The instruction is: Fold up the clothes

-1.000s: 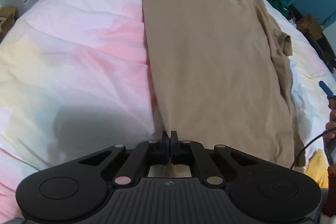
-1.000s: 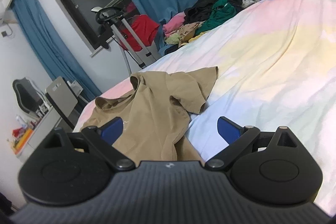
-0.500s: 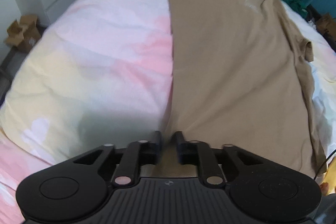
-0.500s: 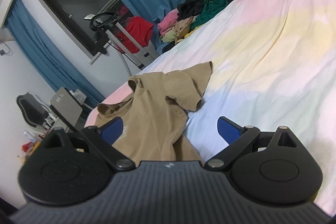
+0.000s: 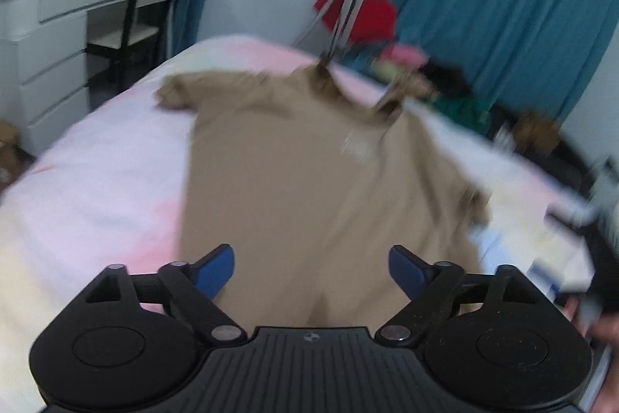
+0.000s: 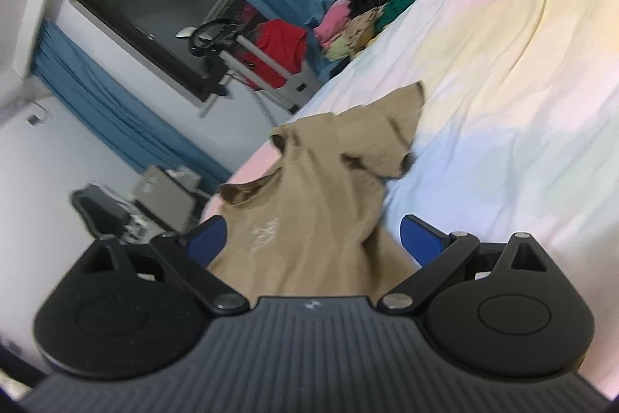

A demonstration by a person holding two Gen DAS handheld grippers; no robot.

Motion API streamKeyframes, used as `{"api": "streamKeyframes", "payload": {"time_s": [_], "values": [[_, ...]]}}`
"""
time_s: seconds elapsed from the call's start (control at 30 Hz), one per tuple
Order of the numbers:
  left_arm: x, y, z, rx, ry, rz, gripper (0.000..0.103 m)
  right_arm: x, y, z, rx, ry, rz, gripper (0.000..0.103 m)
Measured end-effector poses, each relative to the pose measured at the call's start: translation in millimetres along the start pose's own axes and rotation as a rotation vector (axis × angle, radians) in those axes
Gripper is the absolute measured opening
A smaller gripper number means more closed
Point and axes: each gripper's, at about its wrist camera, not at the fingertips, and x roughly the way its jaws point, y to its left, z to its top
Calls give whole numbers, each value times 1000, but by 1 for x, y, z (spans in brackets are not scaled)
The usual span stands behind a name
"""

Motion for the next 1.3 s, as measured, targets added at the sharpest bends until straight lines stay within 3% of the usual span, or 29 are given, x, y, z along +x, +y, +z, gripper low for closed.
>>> {"api": "streamKeyframes", "payload": {"time_s": [0.17, 0.33, 0.53, 0.67, 0.83, 0.87, 0.9, 0.93, 0.97, 1.0, 1.17, 1.3], "values": [[68, 7, -4, -67, -29, 23, 92, 9, -12, 2, 143, 57, 99, 98], [92, 29, -26, -57, -8, 16, 92, 25, -19, 21, 334, 34, 180, 100], [125, 43, -26, -52, -47, -2, 92, 89, -23, 30, 397, 7, 92, 100], [146, 57, -26, -99, -35, -24, 93, 136, -30, 30, 358, -18, -57, 99], [155, 67, -26, -155, -41, -59, 96, 177, -37, 30, 321, -97, -144, 98], [156, 68, -26, -163, -46, -66, 97, 181, -36, 31, 311, -121, -162, 95], [157, 70, -25, -171, -50, -74, 97, 184, -35, 33, 295, -142, -178, 78], [157, 72, -25, -180, -51, -79, 97, 184, -33, 36, 274, -155, -207, 54], [158, 73, -24, -187, -52, -83, 97, 184, -31, 39, 253, -167, -238, 40], [158, 73, -24, -195, -54, -87, 97, 183, -29, 44, 231, -173, -266, 11], [157, 71, -24, -202, -61, -90, 97, 161, -26, 72, 106, -249, -299, 6], [155, 67, -25, -189, -65, -84, 97, 138, -42, 92, 104, -298, -305, 6]]}}
